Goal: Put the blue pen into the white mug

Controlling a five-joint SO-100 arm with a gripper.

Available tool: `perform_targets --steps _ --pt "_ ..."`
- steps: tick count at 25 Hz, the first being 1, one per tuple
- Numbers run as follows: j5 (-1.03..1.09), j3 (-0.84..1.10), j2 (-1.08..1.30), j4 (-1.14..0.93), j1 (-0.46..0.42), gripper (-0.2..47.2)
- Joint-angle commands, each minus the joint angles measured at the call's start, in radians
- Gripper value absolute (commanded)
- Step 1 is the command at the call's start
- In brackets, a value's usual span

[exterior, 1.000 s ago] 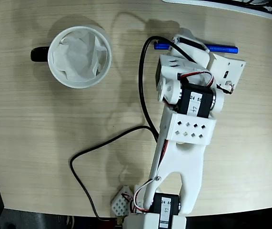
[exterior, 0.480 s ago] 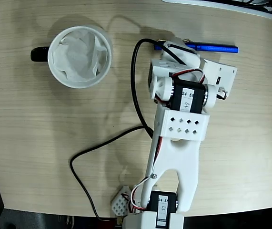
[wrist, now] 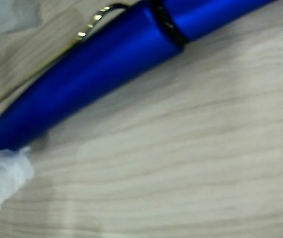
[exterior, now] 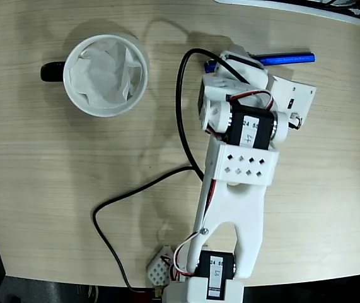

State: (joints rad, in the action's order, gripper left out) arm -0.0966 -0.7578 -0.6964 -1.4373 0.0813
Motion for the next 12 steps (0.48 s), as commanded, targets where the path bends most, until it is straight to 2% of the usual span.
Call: perform_targets --steps 1,6,10,12 --pt "-0.009 0.038 -0.008 0.012 -0.006 17.9" --pt "-0.011 0.038 0.015 0.017 -0.008 17.4" --pt "-0.011 0.038 0.028 0.04 -0.005 11.4" --pt "-0.011 0.038 0.029 0.051 -0.003 5.8"
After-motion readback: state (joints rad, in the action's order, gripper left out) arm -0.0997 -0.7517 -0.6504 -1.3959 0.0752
